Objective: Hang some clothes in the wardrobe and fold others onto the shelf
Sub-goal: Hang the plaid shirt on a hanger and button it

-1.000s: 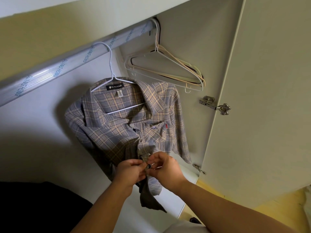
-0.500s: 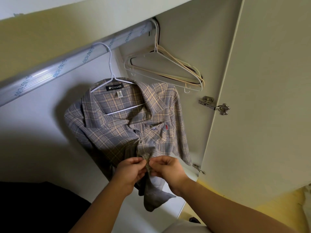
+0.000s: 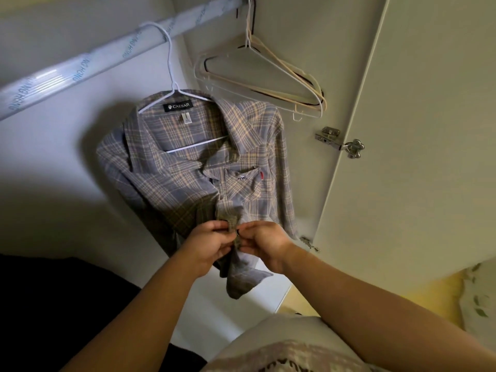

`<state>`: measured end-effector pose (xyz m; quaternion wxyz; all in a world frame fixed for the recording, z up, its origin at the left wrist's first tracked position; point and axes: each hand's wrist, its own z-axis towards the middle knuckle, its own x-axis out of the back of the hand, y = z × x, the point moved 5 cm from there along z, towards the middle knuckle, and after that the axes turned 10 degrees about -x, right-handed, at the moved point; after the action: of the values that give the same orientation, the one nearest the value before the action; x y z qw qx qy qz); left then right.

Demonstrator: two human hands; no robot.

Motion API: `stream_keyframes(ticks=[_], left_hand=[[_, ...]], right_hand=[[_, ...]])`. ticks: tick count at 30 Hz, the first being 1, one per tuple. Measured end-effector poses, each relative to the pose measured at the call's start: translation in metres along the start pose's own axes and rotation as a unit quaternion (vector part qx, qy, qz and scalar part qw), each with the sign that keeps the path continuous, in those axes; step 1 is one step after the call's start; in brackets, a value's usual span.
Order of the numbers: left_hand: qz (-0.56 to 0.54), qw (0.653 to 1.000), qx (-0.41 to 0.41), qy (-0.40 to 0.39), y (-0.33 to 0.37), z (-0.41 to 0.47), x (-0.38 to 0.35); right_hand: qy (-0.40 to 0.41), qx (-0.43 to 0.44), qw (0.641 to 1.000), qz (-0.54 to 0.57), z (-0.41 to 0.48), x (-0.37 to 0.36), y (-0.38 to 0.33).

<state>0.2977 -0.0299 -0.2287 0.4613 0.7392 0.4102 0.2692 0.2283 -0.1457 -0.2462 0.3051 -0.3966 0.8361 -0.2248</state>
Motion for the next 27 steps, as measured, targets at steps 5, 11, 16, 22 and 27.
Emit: stream_keyframes(ticks=[5,11,16,22,27], left_hand=[[0.321,0.945,-0.033,0.047,0.008,0.007,0.02],[0.33,0.879,-0.191,0.286,0.08,0.019,0.073],[0.305,0.748,-0.317,0.496,0.157,0.002,0.102],[0.466,0.761,-0.239,0.384,0.2,0.028,0.113],[0.553,0.722,-0.209,0.36,0.213,0.026,0.112]], right_hand=[[0.123,0.042,0.944,-0.302,0.007,0.017,-0.019],[0.22,0.214,0.909,-0.282,-0.01,0.015,-0.109],[0.301,0.373,0.805,-0.349,-0.037,-0.025,-0.185],[0.346,0.334,0.655,-0.582,-0.034,-0.075,-0.231],[0.33,0.304,0.606,-0.657,-0.027,-0.082,-0.245]])
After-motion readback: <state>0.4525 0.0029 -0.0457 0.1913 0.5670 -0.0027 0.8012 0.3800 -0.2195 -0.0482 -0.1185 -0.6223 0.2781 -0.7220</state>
